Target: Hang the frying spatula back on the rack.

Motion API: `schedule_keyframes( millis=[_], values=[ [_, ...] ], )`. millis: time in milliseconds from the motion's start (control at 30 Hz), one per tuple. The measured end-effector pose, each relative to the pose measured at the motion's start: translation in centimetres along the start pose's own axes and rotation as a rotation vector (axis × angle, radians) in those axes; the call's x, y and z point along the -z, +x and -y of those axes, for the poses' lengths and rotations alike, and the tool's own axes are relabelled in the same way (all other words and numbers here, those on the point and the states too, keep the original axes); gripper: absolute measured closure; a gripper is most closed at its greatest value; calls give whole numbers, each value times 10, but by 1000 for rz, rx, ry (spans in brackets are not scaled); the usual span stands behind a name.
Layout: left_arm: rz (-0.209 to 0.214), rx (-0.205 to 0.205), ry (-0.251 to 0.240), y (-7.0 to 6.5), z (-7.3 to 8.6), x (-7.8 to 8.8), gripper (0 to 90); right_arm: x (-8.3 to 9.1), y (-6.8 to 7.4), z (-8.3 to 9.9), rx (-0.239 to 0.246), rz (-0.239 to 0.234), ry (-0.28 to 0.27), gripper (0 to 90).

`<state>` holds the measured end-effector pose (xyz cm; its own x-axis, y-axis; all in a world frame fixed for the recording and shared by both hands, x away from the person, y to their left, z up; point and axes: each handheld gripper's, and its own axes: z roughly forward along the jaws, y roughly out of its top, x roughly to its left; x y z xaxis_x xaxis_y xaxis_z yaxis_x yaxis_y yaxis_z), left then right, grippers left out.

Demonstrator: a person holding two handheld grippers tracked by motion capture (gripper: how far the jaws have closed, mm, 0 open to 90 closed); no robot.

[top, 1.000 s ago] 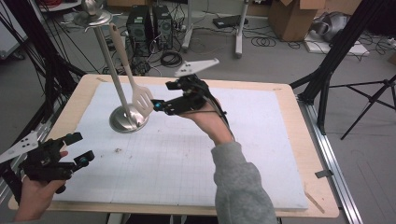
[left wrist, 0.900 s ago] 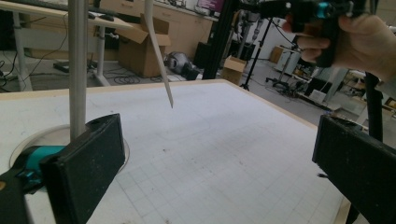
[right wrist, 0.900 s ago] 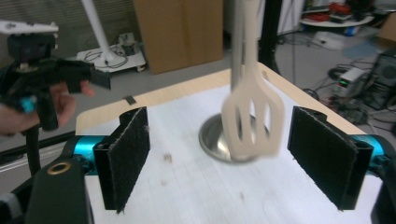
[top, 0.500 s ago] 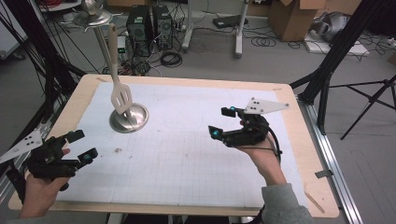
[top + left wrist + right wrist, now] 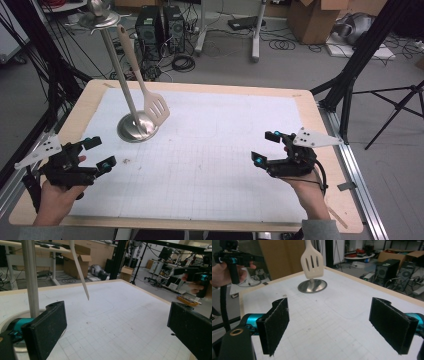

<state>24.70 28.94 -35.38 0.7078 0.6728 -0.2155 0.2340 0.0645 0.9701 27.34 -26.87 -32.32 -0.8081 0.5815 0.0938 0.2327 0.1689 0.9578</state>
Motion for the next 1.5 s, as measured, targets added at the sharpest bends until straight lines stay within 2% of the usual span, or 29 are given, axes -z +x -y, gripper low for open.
schedule_keyframes(
  millis=[67,167,300,400,600,767,967,1067,1133,1300,1500],
  values=[
    [0,2,-3,1,0,-4,27,9,-3,4,-21,14,-11,154],
    [4,4,10,2,2,-9,27,17,-5,7,-26,36,-26,153],
    [12,0,7,0,0,-10,27,27,-5,14,-42,75,-16,152],
    [20,-4,5,-1,-1,-10,27,33,-5,18,-35,97,-6,150],
    [27,-19,7,-1,-2,-13,27,44,-5,22,-44,114,-19,148],
    [17,-32,19,-2,-1,-13,27,48,-4,23,-43,118,-34,145],
    [10,-31,15,-3,-1,-11,27,62,-6,32,-36,137,-47,145],
    [2,-30,25,-2,1,-10,27,72,-8,41,-45,144,-68,145],
    [-7,-28,25,-1,2,-10,27,79,-10,46,-55,164,-80,144],
    [-13,-21,29,2,5,-11,27,90,-16,53,-97,228,-159,144],
    [-22,-29,34,0,6,-11,27,94,-20,57,-105,249,-162,144]
  ],
)
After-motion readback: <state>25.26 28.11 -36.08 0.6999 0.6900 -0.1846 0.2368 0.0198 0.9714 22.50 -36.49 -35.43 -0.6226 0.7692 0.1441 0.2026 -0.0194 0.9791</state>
